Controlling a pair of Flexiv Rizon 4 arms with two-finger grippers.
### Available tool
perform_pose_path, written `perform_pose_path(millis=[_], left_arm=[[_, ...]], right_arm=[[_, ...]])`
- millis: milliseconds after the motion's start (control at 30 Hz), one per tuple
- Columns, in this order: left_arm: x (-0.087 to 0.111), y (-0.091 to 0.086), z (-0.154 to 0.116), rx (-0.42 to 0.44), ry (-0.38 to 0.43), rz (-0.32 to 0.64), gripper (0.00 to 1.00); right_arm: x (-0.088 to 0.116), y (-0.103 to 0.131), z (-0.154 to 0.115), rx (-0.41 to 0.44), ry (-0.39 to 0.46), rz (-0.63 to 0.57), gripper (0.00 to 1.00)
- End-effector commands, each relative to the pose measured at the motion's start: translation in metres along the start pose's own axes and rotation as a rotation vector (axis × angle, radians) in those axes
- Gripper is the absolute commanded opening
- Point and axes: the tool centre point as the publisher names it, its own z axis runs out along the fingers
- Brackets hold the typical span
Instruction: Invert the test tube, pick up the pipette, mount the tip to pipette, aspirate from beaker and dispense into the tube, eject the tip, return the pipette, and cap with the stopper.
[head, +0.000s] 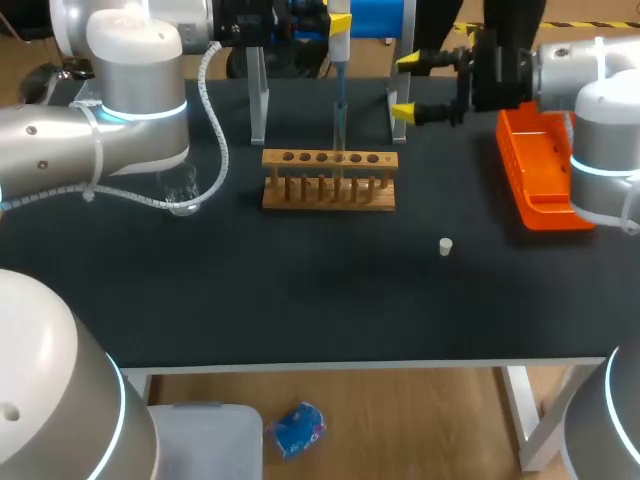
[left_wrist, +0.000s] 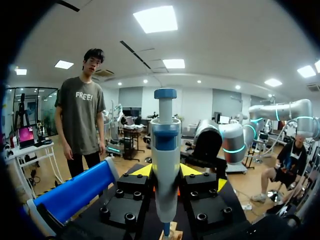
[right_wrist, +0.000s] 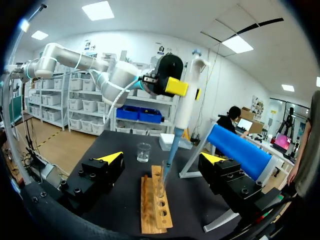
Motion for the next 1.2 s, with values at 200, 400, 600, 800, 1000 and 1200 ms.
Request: perform_pose_path(millis=[200, 400, 600, 800, 1000, 1200], left_arm=[[0.000, 0.000, 0.000, 0.000, -0.001, 0.001, 0.00], [0.000, 0.000, 0.000, 0.000, -0.001, 0.001, 0.00], [0.000, 0.000, 0.000, 0.000, -0.001, 0.001, 0.00], [0.000, 0.000, 0.000, 0.000, -0.001, 0.001, 0.00], [0.000, 0.000, 0.000, 0.000, -0.001, 0.001, 0.00], [0.000, 0.000, 0.000, 0.000, -0.001, 0.001, 0.00]], right_arm=[[-0.016, 0.067, -0.018, 0.074, -0.005, -0.037, 1.00], [-0.031, 0.113, -0.027, 0.133, -0.012, -0.018, 1.00], [-0.042, 0.145, -0.029, 0.152, -0.015, 0.075, 1.00], [-0.041, 0.149, -0.028, 0.161, -0.014, 0.068, 1.00], [-0.041, 0.149, -0.028, 0.161, -0.014, 0.068, 1.00], [-0.042, 0.149, -0.023, 0.166, -0.014, 0.102, 1.00]])
